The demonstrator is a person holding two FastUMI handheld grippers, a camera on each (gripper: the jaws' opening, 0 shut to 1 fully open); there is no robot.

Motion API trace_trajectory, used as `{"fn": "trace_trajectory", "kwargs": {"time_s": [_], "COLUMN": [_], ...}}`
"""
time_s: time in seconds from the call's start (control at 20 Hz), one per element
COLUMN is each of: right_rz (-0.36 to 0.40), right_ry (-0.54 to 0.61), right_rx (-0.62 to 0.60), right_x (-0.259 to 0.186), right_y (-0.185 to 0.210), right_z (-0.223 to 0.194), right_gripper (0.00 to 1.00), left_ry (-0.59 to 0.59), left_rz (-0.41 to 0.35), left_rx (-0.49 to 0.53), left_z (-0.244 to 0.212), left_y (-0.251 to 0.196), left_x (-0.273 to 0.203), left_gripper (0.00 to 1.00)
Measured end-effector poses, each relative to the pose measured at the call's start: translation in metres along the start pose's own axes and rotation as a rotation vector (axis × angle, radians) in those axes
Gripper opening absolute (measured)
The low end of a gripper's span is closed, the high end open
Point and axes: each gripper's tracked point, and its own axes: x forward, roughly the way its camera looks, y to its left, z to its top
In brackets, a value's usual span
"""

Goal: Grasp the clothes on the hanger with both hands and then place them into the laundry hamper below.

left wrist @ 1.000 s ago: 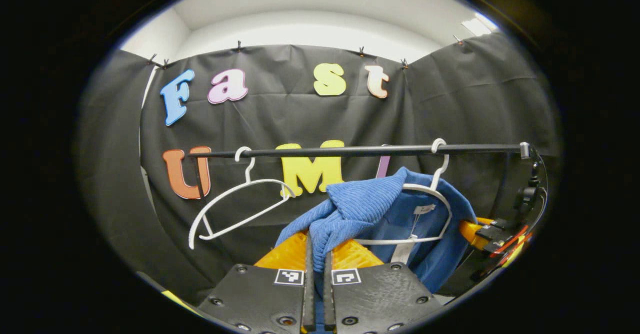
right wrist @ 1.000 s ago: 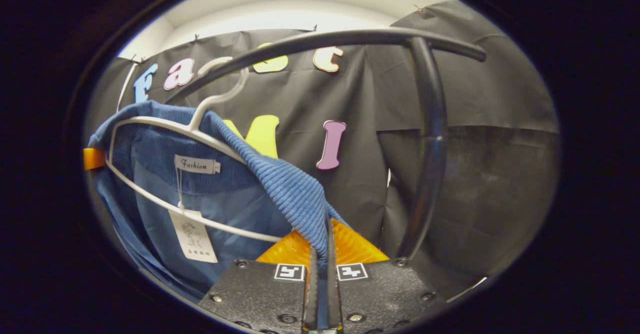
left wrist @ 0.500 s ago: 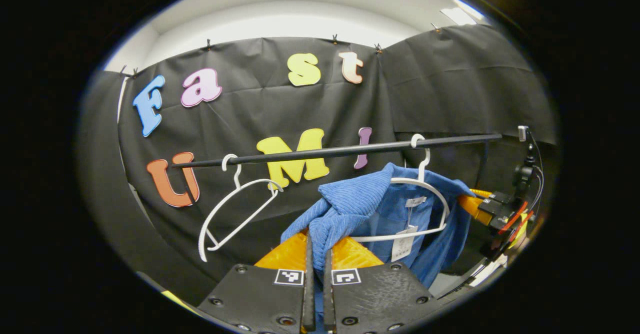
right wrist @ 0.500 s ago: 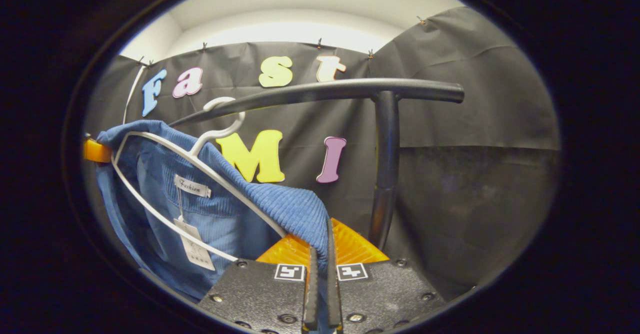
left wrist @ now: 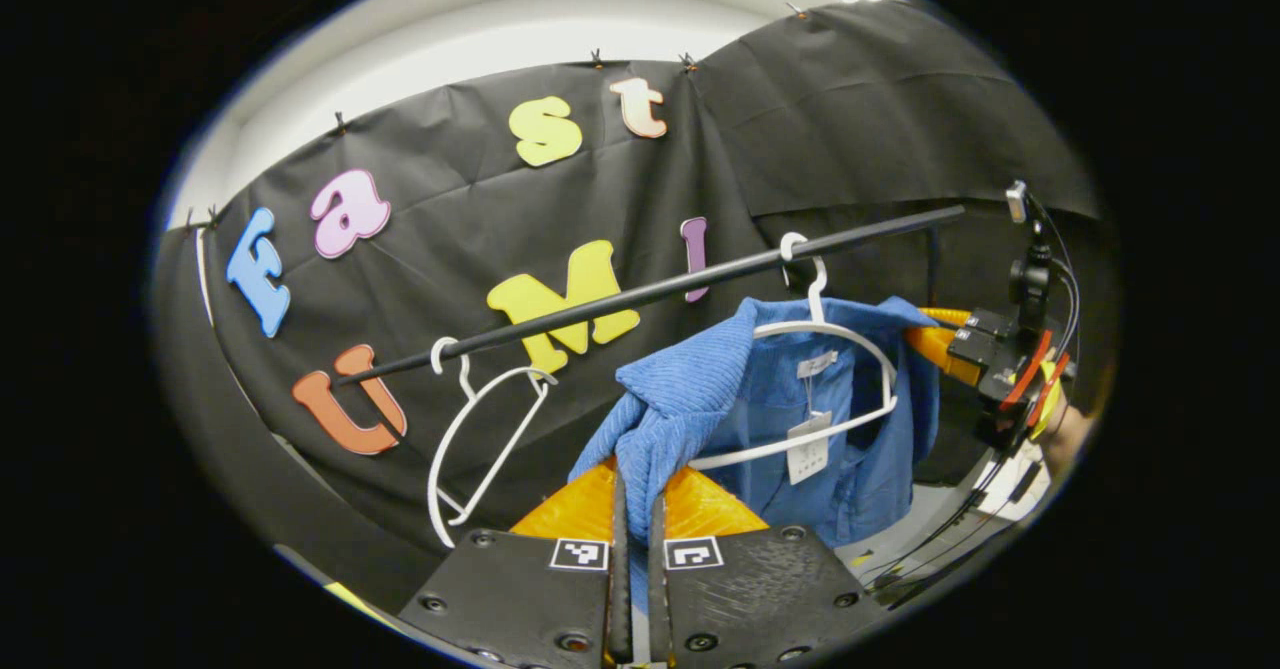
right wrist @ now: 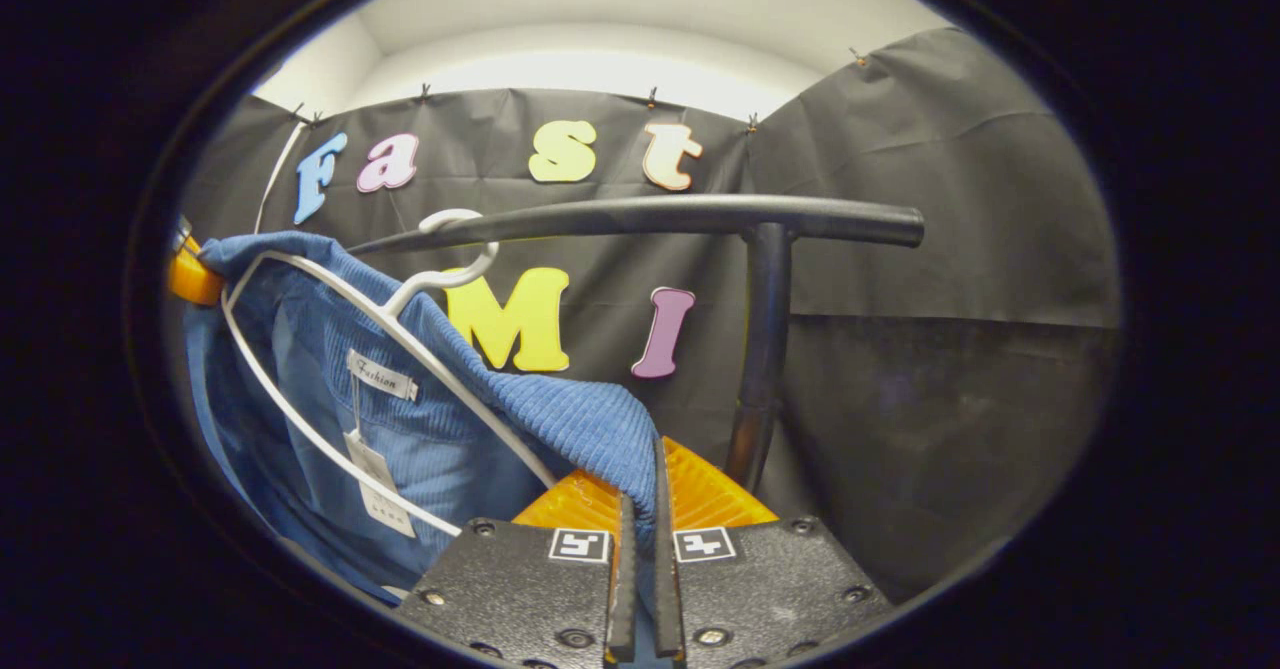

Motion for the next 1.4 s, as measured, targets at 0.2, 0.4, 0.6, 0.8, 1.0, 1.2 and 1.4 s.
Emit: {"fn": "trace_trajectory", "kwargs": {"time_s": [0.2,0.4,0.6,0.8,1.0,1.2,1.4], "right_rz": [0.025,-0.008,0.000,0.013,0.004,-0.001,-0.010], "right_ry": [0.010,-0.006,-0.005,-0.010,-0.030,-0.023,0.007], "right_rx": [-0.005,-0.049,-0.037,-0.049,-0.105,-0.098,-0.104], "right_x": [0.001,0.005,0.006,0.007,0.008,0.009,0.012], "right_y": [0.006,-0.004,-0.003,-0.007,-0.011,-0.017,-0.018], "right_z": [-0.003,0.000,0.001,0.006,0.011,0.011,-0.001], "right_gripper": [0.10,0.11,0.10,0.11,0.11,0.11,0.11], "left_ry": [-0.069,-0.140,-0.088,-0.034,0.028,0.049,0.040], "left_rz": [0.012,-0.024,0.043,0.040,0.089,0.092,0.062], "left_rx": [-0.110,-0.221,-0.152,-0.075,0.093,0.133,0.072], "left_z": [0.015,0.032,0.024,0.019,0.014,0.006,-0.013], "left_y": [0.009,0.018,0.029,0.044,0.065,0.077,0.064], "left_x": [-0.007,-0.007,0.006,0.015,0.021,0.023,0.039], "left_gripper": [0.10,0.07,0.02,0.03,0.07,0.04,0.06]}}
